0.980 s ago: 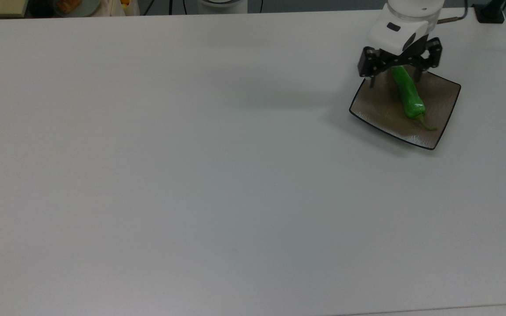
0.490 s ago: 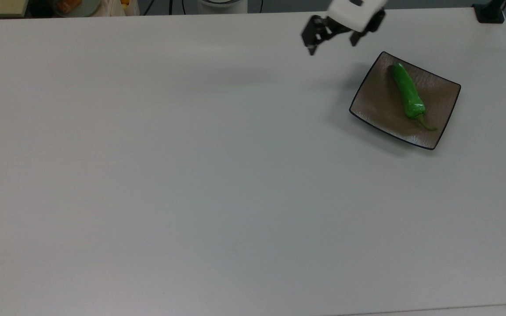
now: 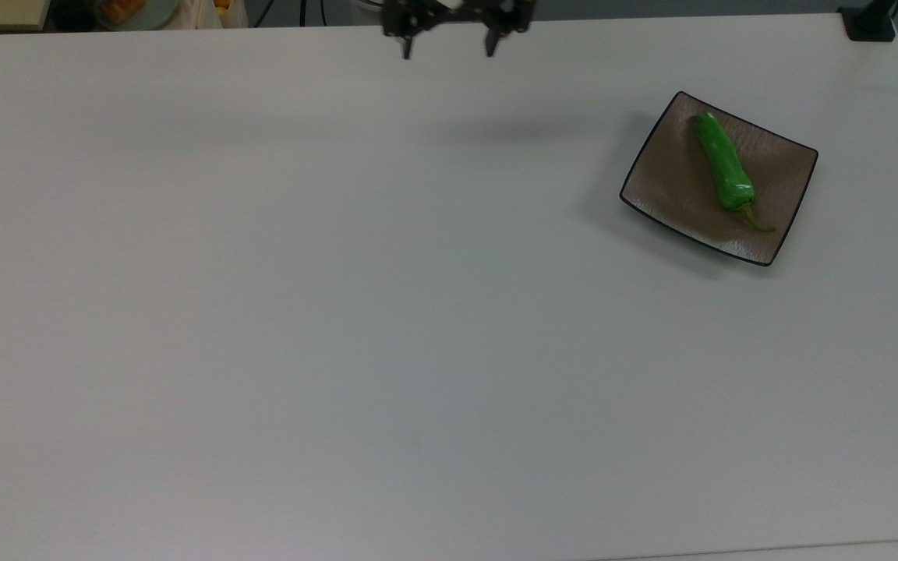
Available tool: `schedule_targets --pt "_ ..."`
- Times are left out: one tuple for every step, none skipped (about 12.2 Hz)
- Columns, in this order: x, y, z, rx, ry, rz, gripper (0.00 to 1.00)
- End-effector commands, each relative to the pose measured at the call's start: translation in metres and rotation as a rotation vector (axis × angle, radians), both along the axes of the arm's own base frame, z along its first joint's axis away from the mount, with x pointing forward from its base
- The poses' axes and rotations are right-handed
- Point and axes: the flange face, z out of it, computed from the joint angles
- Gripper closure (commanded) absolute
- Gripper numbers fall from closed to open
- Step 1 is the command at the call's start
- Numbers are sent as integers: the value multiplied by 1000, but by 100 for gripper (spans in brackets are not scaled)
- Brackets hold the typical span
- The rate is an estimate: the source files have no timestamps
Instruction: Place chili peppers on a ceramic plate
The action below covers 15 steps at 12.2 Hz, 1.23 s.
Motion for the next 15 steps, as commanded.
schedule_targets --pt "-12 -43 11 -7 -43 -55 0" --pt "-7 -59 14 23 -62 -101 0" --pt "-1 -62 14 69 -94 -119 0" --pt "3 -71 11 97 -113 -149 0" --pt "6 -77 10 110 -118 -165 0" --pt "8 -83 7 117 -112 -182 0" --pt "9 -86 4 117 -108 -184 0" --pt "10 -87 1 117 -103 -187 0" --pt "10 -87 2 117 -104 -187 0" --pt "11 -91 4 118 -111 -198 0" --pt "11 -96 4 118 -113 -205 0" --pt "14 -96 5 124 -133 -193 0" --pt "17 -95 1 130 -161 -202 0" --pt "16 -96 -2 129 -159 -203 0" --pt "16 -95 -3 128 -152 -203 0"
